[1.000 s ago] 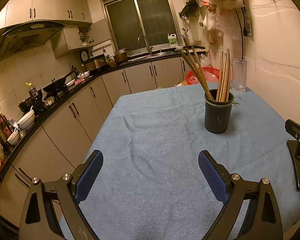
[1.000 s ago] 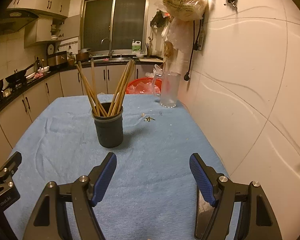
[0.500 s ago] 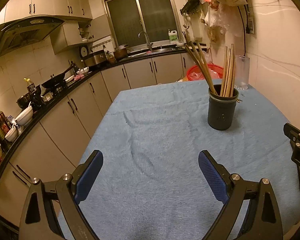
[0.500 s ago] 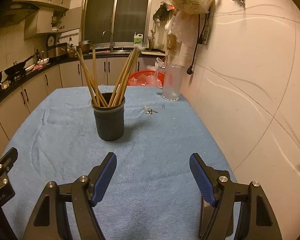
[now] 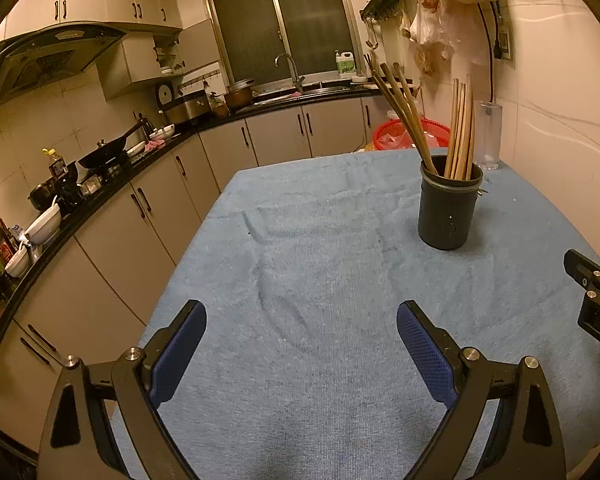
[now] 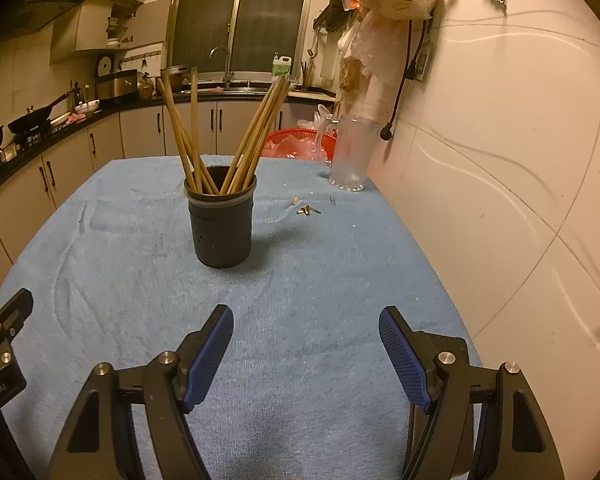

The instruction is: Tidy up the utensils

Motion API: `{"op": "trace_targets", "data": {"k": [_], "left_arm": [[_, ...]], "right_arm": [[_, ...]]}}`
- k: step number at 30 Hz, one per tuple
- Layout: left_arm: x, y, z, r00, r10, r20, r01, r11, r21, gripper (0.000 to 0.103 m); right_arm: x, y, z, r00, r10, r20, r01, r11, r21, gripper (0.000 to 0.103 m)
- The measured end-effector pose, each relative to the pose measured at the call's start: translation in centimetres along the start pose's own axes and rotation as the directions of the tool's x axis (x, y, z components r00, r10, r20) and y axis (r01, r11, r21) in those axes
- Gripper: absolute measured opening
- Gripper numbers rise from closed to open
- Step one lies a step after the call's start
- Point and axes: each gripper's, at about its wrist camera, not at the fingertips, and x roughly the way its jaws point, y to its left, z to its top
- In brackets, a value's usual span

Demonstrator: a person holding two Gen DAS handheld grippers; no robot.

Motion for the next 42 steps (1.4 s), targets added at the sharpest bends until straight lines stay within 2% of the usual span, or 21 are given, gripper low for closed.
{"op": "trace_targets", "data": {"k": [28, 37, 42], "left_arm": [[-1.4, 0.5, -0.5, 1.0, -0.021, 0.021, 0.021, 1.0, -0.011, 0.096], [-2.3, 0.4, -0.5, 0.999, -0.008, 0.038, 0.009, 1.0, -0.008, 0.096], [-2.3, 0.8, -0.4, 0.998, -0.055, 0.034, 0.056, 0.998, -0.025, 0.096]], "right_arm": [[-1.0, 0.3, -0.7, 1.0, 0.0, 0.004, 0.0, 1.0, -0.009, 0.078], [-1.7, 0.0, -0.7, 1.0, 0.006, 0.014, -0.006, 1.0, -0.005, 0.078], [-1.6, -0.2, -0.8, 1.0, 0.014, 0.011, -0.014, 1.0, 0.006, 0.078]]}}
